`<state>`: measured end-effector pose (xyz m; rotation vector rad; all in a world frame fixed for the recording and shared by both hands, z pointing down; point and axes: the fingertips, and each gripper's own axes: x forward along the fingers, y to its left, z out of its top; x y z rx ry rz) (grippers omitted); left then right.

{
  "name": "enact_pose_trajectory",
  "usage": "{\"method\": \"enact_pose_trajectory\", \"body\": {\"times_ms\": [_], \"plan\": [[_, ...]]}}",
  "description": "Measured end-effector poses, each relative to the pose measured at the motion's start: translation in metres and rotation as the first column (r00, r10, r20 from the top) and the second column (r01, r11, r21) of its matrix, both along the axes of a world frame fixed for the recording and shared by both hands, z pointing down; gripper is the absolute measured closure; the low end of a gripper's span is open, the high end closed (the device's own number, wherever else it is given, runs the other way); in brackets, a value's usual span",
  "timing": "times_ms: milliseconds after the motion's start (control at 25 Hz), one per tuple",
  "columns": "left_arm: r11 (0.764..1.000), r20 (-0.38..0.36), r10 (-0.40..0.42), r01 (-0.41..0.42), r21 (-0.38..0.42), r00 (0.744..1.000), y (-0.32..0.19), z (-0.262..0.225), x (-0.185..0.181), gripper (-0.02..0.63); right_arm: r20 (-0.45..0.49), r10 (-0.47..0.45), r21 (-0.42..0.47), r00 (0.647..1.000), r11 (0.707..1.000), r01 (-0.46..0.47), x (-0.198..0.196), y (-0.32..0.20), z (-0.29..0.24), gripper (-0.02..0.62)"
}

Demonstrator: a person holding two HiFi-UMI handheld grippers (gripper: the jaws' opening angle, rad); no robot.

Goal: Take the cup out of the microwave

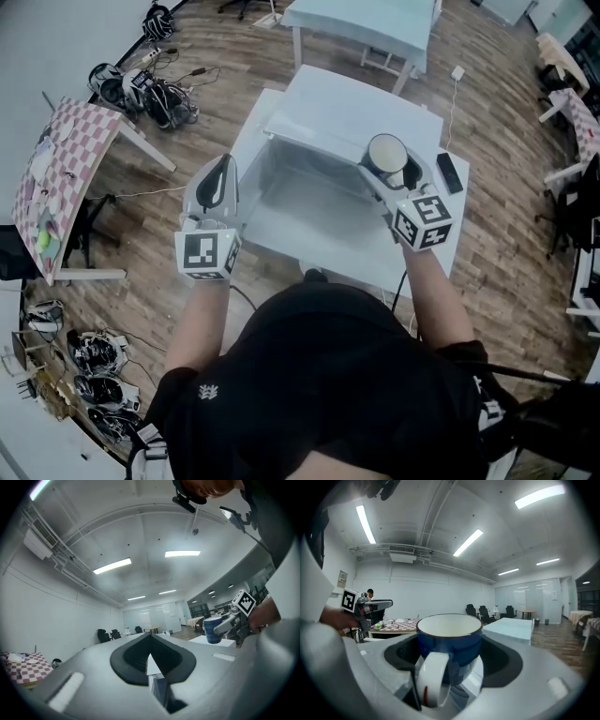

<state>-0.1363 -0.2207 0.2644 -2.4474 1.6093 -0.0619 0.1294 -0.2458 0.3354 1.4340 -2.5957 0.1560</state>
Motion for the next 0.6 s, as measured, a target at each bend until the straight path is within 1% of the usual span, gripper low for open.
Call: {"method": "enact_pose_trajectory", "body": {"times_ms": [160,360,600], "plan": [[1.0,0.001,0.008,-0.008,-0.011,1.0,0.004,0.003,0.003,0.603,0.005,0.004,0.001,1.0,1.0,-0.004,0.0,0.003,0.001,0.21],[1.0,0.01,0.015,-0.015,-0.006,1.0,0.008,0.0,0.007,0.603,0.013,0.007,0.007,1.0,1.0,-0.008,0.001,0.006,0.001,0.21],[1.0,0.007,-0.003,0.003,-0.004,1.0,0.024,-0.004,-0.008,0.603,0.009,-0.005,0.004,1.0,1.0,0.005,-0.017,0.014,0.004,0.21]]}}
